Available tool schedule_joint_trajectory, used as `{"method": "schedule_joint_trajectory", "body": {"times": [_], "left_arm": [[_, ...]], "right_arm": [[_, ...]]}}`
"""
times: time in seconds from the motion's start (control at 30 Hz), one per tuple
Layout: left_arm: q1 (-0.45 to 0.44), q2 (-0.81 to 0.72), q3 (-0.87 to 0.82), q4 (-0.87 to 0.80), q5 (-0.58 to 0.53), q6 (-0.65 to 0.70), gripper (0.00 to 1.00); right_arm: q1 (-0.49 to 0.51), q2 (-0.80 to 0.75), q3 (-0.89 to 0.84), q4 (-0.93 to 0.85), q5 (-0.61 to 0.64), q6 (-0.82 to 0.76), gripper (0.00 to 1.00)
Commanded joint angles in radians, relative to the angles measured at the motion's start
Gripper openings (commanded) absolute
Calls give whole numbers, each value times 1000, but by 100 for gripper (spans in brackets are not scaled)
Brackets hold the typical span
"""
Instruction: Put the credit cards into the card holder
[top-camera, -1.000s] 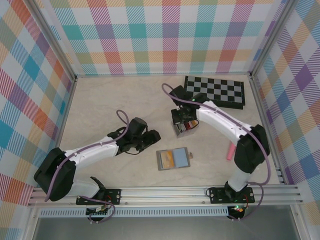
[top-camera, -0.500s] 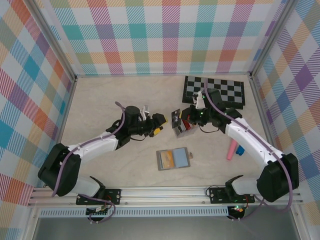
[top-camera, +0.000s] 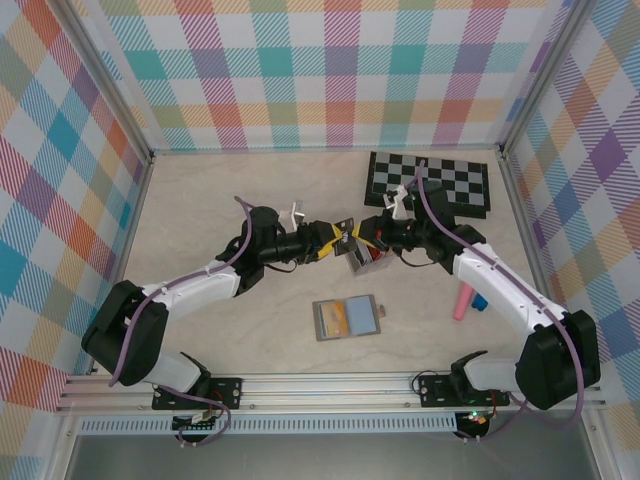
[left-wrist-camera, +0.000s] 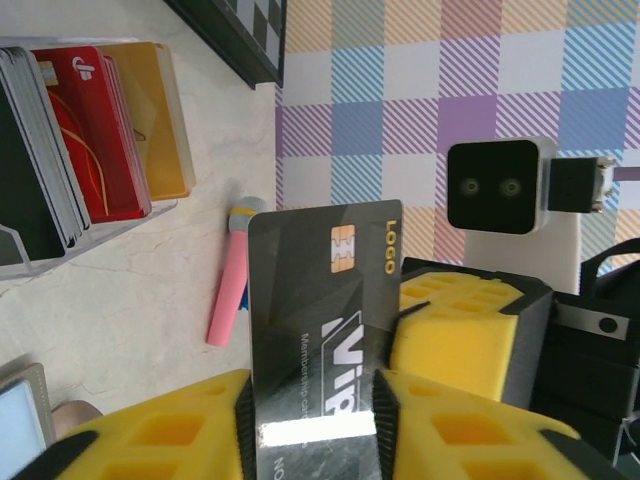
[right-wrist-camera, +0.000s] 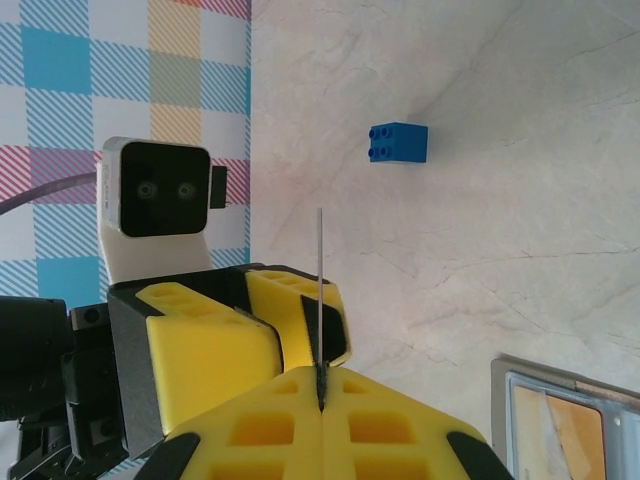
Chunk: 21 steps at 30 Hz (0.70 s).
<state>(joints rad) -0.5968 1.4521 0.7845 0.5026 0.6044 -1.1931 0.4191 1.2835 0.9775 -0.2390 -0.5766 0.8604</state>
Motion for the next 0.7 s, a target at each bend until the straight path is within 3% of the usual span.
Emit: {"method": "schedule_joint_trajectory", "body": {"times": [0.0, 0.2, 0.3, 0.5, 0.67], "left_arm": [[6, -15, 17, 43, 3, -5, 29], [6, -17, 6, 43, 0, -5, 7], [6, -28, -10, 27, -14, 1, 0], [-43, -106, -83, -159, -137, 67, 0], [-167, -148, -165, -252, -287, 73, 0]], "right_arm": [[-9, -9, -10, 33, -34, 12, 4], [-12, 0, -8, 10, -36, -7, 5], [-13, -5, -7, -58, 8, -39, 11], [12, -25, -67, -253, 175, -142, 28], [83, 26, -160, -287, 212, -155, 30]]}}
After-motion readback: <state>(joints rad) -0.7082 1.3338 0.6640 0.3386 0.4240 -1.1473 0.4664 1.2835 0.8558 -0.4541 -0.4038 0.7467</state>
